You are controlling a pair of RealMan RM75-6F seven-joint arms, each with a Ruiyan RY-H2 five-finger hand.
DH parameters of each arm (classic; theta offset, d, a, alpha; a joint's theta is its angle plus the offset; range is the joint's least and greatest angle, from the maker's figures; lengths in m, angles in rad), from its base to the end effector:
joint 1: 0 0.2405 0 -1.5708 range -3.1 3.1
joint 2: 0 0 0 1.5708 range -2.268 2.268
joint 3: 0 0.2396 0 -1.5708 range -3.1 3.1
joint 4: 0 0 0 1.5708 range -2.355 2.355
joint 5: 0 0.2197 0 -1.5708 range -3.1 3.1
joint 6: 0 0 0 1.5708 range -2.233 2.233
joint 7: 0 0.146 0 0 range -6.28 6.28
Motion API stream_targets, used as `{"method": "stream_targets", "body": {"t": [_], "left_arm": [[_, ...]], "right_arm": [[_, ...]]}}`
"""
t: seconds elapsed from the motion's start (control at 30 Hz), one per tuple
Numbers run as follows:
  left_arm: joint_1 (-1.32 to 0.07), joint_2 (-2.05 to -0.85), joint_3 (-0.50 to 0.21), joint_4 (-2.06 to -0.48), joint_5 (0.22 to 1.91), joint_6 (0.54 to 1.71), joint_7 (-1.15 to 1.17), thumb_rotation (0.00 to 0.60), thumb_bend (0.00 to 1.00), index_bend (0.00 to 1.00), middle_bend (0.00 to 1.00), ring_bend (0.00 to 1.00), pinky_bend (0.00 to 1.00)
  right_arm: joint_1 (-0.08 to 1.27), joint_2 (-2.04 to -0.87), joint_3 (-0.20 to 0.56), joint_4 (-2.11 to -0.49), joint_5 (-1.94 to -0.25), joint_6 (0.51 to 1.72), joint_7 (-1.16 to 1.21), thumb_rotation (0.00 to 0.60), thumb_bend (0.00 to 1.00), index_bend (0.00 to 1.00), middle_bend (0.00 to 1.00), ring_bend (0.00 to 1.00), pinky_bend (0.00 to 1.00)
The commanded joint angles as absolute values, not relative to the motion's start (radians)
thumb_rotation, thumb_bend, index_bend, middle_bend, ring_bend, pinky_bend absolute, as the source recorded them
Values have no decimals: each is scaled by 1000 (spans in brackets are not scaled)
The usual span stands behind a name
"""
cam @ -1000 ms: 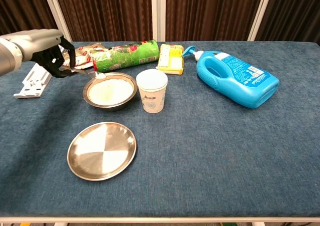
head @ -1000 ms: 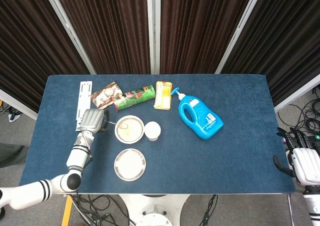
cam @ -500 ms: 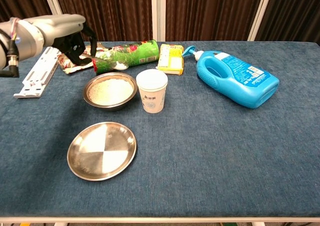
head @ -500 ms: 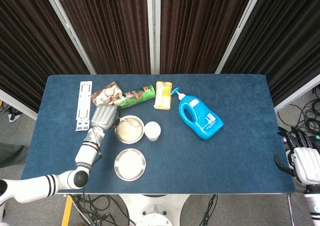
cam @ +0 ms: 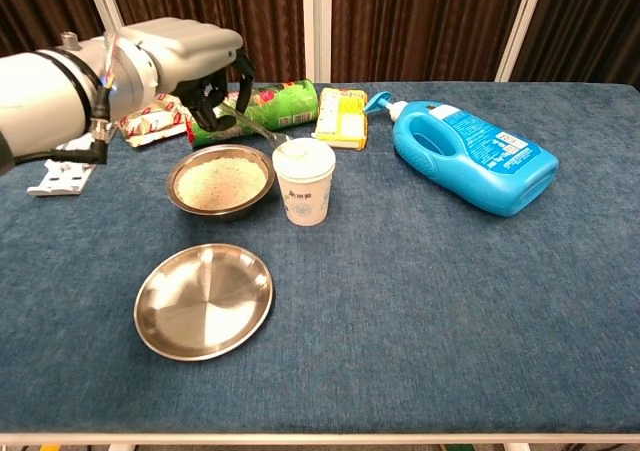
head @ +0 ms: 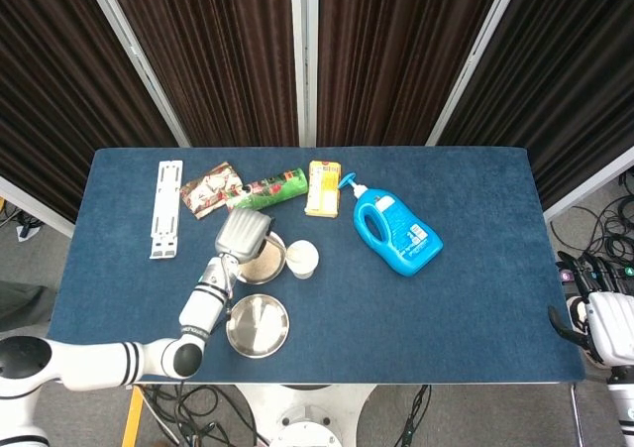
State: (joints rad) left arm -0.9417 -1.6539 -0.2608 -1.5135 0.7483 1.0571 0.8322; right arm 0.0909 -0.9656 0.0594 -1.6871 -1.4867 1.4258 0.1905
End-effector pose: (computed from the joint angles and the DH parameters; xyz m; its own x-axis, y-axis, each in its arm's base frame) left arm -0.0653 0.3570 -0.0413 0.6159 0.1630 0.7707 0.7666 -0.3493 -0.5388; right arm -0.3001 -0.1860 0.1773 0.2876 -0.0434 0.9568 -0.9576 0.0049 0.2881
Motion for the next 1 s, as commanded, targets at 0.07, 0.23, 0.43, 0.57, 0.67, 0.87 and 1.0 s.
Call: {"method": "stream_targets", "body": {"t": [0.07,0.23,0.43,0.57,0.67,0.87,1.0], "left_arm": [[-968,-1676,-235,-1502,759,1082,888,600,474,602,957,948,1000],[-989,-1691,-224,-1489,794,1133,941,600,474,602,957,948,1000],[-1003,-1701,-180,-1471,860,1198,1035,600,474,602,957,948,1000],[-1008,-1731,-125,-1426,958,1250,1103,600,474,602,957,948,1000],[-1009,-1759,-103,-1381,1016,1282,1143,600,474,602,957,948,1000],[-1000,-1786,-69,-1335,1098,1306,1201,600,475,603,957,948,1000],[-992,-1797,-56,-1308,1129,1311,1241,600,474,603,957,948,1000]], "right_arm": [[88,-966,59,-1684,-1486,1428,194,600,296,82,209,0,0],[87,-968,58,-1682,-1487,1428,196,600,296,82,209,0,0],[86,-970,58,-1680,-1489,1429,198,600,296,82,209,0,0],[84,-970,57,-1678,-1488,1430,201,600,296,82,209,0,0],[82,-970,57,-1677,-1488,1433,203,600,296,82,209,0,0],[82,-969,58,-1677,-1487,1432,204,600,296,82,210,0,0],[81,-971,56,-1674,-1489,1432,208,600,296,82,210,0,0]]}}
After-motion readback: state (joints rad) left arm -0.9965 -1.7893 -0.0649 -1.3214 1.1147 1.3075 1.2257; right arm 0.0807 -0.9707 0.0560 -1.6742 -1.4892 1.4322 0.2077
